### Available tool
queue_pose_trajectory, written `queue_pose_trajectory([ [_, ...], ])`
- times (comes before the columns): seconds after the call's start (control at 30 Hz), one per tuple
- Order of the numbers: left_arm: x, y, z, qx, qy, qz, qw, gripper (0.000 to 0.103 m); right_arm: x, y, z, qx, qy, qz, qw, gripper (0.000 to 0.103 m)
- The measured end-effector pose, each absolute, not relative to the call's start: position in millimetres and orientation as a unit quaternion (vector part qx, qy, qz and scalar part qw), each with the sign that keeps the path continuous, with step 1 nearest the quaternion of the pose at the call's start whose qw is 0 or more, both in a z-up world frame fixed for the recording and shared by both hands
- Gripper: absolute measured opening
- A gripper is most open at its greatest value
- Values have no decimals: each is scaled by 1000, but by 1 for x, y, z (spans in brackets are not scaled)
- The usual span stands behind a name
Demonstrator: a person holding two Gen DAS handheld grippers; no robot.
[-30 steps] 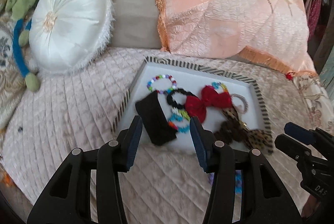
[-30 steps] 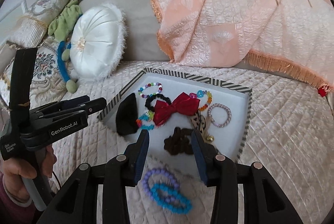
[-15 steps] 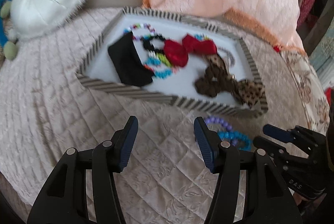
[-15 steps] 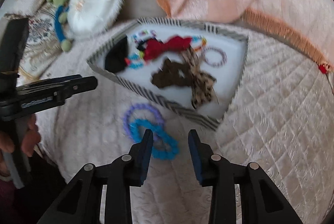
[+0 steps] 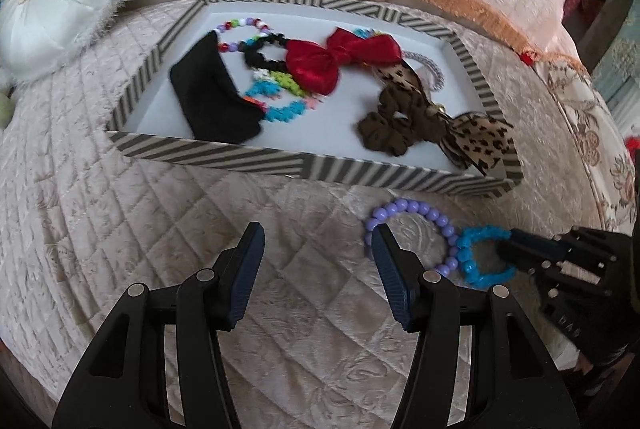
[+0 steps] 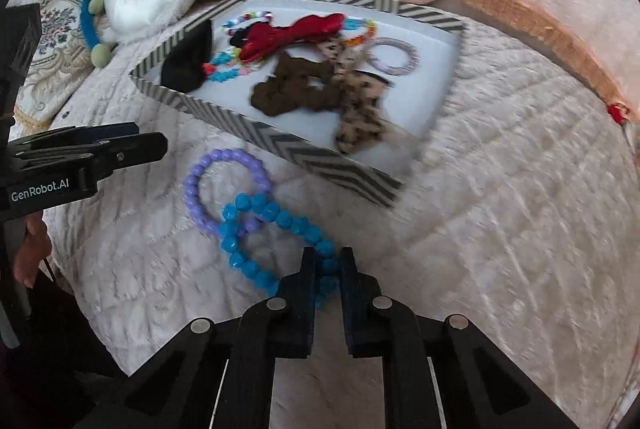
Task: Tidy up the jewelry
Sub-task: 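Move both grippers back to the purple and blue bead bracelets, then grasp the purple bead bracelet with the left gripper while the right grasps the blue bracelet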
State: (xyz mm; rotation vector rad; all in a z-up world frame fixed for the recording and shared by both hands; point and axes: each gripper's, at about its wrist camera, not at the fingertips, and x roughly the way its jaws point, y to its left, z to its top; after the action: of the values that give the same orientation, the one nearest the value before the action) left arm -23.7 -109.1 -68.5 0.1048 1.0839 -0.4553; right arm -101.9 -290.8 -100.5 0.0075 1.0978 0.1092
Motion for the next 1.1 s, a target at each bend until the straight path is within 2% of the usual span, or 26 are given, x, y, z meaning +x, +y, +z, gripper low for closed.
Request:
queue_pose_trajectory([
  [0.4,-20,-150,-94,94,523,-186,826,56,-109,-316,-106,60,519,52,851,10],
  [0.47,-19,-153,-93,97,518,-185,829,44,-109,-317,-106,66,513,50,854,10],
  [0.5,-19,-154,-92,96,516,-187,830,24,-108,-317,-104,68,511,49,855,10],
  [0.53,-19,-154,-91,93,517,-192,829,10,-108,-316,-102,68,509,50,857,8],
  [0.7,-22,-145,-80,68,519,-215,824,8,-114,-318,-79,68,475,63,875,8],
  [1.1,-45,-111,-26,39,460,-238,855,8,-126,-338,-27,128,394,77,907,8],
])
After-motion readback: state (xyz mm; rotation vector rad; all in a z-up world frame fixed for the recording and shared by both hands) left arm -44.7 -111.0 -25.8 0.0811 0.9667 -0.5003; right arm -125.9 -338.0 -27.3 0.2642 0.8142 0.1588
